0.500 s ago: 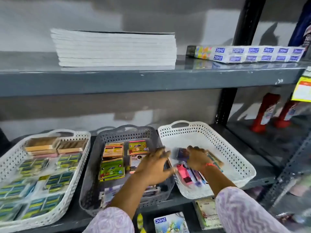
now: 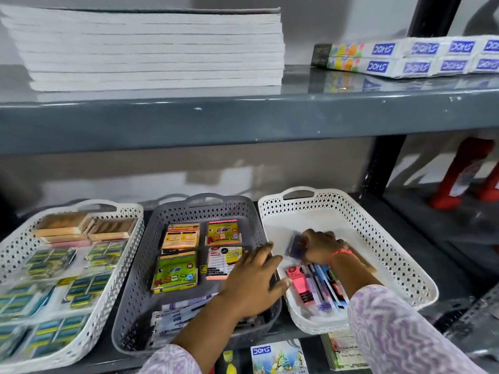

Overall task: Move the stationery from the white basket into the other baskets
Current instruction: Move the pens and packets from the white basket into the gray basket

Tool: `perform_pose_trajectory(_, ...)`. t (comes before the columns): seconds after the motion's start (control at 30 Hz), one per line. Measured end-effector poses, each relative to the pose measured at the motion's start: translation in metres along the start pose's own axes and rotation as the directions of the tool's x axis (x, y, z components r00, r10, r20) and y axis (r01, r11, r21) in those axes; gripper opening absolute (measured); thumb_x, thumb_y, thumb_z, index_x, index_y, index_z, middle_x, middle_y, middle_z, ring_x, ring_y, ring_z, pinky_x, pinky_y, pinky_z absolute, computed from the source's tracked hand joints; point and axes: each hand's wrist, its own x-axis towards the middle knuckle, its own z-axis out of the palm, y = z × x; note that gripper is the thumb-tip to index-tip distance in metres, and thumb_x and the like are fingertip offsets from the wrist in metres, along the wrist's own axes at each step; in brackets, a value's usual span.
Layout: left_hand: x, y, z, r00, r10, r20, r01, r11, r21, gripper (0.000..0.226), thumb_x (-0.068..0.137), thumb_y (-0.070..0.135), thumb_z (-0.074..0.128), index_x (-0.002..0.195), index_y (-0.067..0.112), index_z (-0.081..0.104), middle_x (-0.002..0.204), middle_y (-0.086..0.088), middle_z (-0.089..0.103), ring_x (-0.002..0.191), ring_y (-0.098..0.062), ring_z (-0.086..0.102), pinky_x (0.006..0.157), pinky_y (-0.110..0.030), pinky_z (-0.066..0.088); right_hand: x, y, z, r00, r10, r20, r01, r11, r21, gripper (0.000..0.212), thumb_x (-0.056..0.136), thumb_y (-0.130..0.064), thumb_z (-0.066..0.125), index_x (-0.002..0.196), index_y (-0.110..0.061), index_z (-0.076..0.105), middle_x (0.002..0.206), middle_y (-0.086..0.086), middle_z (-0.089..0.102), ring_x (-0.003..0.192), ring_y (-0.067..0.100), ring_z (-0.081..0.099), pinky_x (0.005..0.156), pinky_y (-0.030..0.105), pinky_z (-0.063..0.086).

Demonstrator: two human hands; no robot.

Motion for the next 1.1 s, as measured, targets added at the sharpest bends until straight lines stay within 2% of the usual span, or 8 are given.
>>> perform_pose_trajectory(0.17,-0.002,0.000,-0.002,1.000,0.012,0.022,-0.013,0.999,0.039,0.080,0.078,0.069,0.012,0.144,0.024,0.019,0.159,-0.002,0.003,0.146,-0.022,0.004,0.119,-0.039,-0.001,-0.001,-0.001,-0.007,0.997,0.022,0.079,-0.020,1.000,-0.017,0.070,0.076,-0.029,0.066,0.138,-0.023,0.033,0.131,0.016,0.050,0.128,0.033,0.036,0.109,0.047,0.032)
perform_pose_trajectory(0.23,-0.002,-0.001,0.000,1.000,0.023,0.014,-0.024,0.998,0.057,0.066,0.089,0.059,0.022,0.144,0.022,0.020,0.159,-0.004,0.003,0.146,-0.023,0.004,0.119,-0.041,-0.001,-0.002,-0.003,-0.008,0.998,0.025,0.058,-0.023,0.999,-0.036,0.074,0.074,-0.029,0.068,0.139,-0.025,0.032,0.134,0.014,0.050,0.129,0.032,0.034,0.108,0.046,0.030)
perform_pose_trajectory(0.53,-0.008,-0.023,-0.023,1.000,0.012,-0.026,-0.012,1.000,0.003,0.069,0.091,0.055,0.032,0.146,0.020,0.011,0.158,-0.006,0.013,0.145,-0.023,0.008,0.119,-0.038,0.003,-0.008,-0.018,-0.029,0.968,0.024,-0.251,-0.016,0.999,0.034,0.080,0.066,-0.037,0.072,0.137,-0.030,0.036,0.131,0.005,0.052,0.125,0.030,0.040,0.100,0.041,0.034)
perform_pose_trajectory(0.77,-0.062,-0.112,-0.060,0.967,-0.179,-0.178,0.202,0.973,0.115,0.067,0.089,0.057,0.033,0.144,0.021,0.021,0.156,-0.002,0.020,0.145,-0.021,0.015,0.119,-0.036,0.009,0.021,-0.088,-0.040,0.859,-0.301,-0.415,0.289,0.953,-0.092,0.106,0.038,-0.063,0.045,0.133,-0.017,0.048,0.133,0.011,0.055,0.123,0.032,0.050,0.101,0.038,0.037)
perform_pose_trajectory(0.83,-0.081,-0.133,-0.059,0.955,-0.213,-0.205,0.250,0.952,0.179,0.064,0.085,0.058,0.029,0.136,0.021,0.040,0.146,-0.005,0.043,0.135,-0.025,0.040,0.112,-0.042,0.030,0.019,-0.119,-0.034,0.838,-0.391,-0.381,0.377,0.919,-0.114,0.100,0.043,-0.059,0.052,0.135,-0.020,0.047,0.135,0.009,0.054,0.125,0.031,0.049,0.103,0.037,0.036)
perform_pose_trajectory(0.9,-0.093,-0.156,-0.056,0.931,-0.296,-0.213,0.340,0.916,0.214,0.062,0.077,0.059,0.030,0.118,0.023,0.060,0.119,-0.004,0.068,0.106,-0.024,0.066,0.087,-0.039,0.054,0.022,-0.143,-0.023,0.860,-0.421,-0.289,0.411,0.906,-0.096,0.093,0.046,-0.051,0.061,0.135,-0.029,0.043,0.138,0.003,0.052,0.126,0.030,0.047,0.105,0.040,0.039)
perform_pose_trajectory(1.0,-0.106,-0.169,-0.047,0.916,-0.352,-0.192,0.391,0.891,0.231,0.059,0.075,0.060,0.030,0.103,0.025,0.068,0.104,-0.001,0.074,0.092,-0.021,0.072,0.072,-0.034,0.059,0.032,-0.162,-0.005,0.871,-0.452,-0.195,0.440,0.892,-0.100,0.084,0.054,-0.040,0.069,0.134,-0.032,0.044,0.141,0.000,0.050,0.130,0.029,0.042,0.111,0.041,0.034)
perform_pose_trajectory(1.1,-0.107,-0.178,-0.036,0.918,-0.386,-0.090,0.397,0.900,0.182,0.071,0.085,0.064,0.013,0.112,0.024,0.065,0.119,-0.004,0.069,0.107,-0.025,0.066,0.085,-0.040,0.055,0.037,-0.173,0.007,0.885,-0.446,-0.135,0.423,0.890,-0.170,0.077,0.062,-0.037,0.069,0.134,-0.033,0.042,0.144,-0.002,0.046,0.135,0.028,0.036,0.115,0.041,0.028)
